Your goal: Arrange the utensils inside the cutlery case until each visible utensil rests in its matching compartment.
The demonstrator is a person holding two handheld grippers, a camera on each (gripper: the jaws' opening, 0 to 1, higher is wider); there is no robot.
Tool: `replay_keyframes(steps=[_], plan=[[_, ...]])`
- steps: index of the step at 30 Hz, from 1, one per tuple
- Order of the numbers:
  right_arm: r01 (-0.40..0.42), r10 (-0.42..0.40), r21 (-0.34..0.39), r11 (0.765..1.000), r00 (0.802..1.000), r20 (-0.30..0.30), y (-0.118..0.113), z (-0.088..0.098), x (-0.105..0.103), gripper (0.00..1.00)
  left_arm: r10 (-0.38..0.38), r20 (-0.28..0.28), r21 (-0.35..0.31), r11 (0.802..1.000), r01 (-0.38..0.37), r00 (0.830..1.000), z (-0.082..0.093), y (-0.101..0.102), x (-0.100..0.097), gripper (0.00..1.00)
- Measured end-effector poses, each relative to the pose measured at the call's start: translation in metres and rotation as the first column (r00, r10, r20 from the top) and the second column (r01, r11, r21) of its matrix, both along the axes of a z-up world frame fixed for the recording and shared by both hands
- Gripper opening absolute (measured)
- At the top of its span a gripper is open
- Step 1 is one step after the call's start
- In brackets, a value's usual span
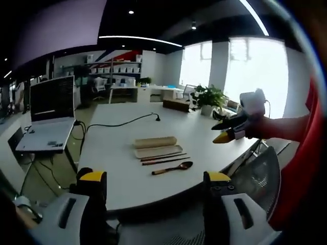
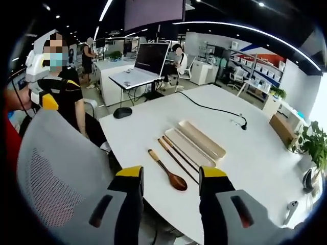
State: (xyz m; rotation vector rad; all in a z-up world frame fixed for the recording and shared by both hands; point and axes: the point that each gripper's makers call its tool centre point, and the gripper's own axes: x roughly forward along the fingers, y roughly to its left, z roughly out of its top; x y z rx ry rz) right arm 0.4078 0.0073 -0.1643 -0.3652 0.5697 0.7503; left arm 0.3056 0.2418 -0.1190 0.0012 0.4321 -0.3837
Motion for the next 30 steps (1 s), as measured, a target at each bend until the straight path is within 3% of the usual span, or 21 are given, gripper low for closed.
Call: replay_keyframes(steps=[8, 20, 27, 30], plan=[[-0.028, 0.028, -0.006, 1.0, 0.999, -0.017, 0.01, -0.007, 0.0, 0.42, -0.006, -0.004, 0.006, 1.0, 0.006, 1.0, -0.001, 0.001, 0.001, 0.79], [-0.088, 0.085, -0.086, 0.992, 0.996, -0.043, 0.014, -0.028, 0.001, 0.39, -0.002, -0.001, 0.012, 1.0, 0.002, 1.0, 0.001, 0.003, 0.002, 0.79], [-0.096, 0.09, -0.077, 0.992, 0.992, -0.084, 0.015, -0.041, 0.0, 0.45, -0.007, -0.001, 0.012, 1.0, 0.007, 1.0, 0.001, 0.002, 0.003, 0.79], [-0.1, 0.094, -0.073, 0.992, 0.992, -0.084, 0.017, -0.042, 0.001, 0.43, -0.007, 0.0, 0.018, 1.0, 0.007, 1.0, 0.002, 0.002, 0.003, 0.79]])
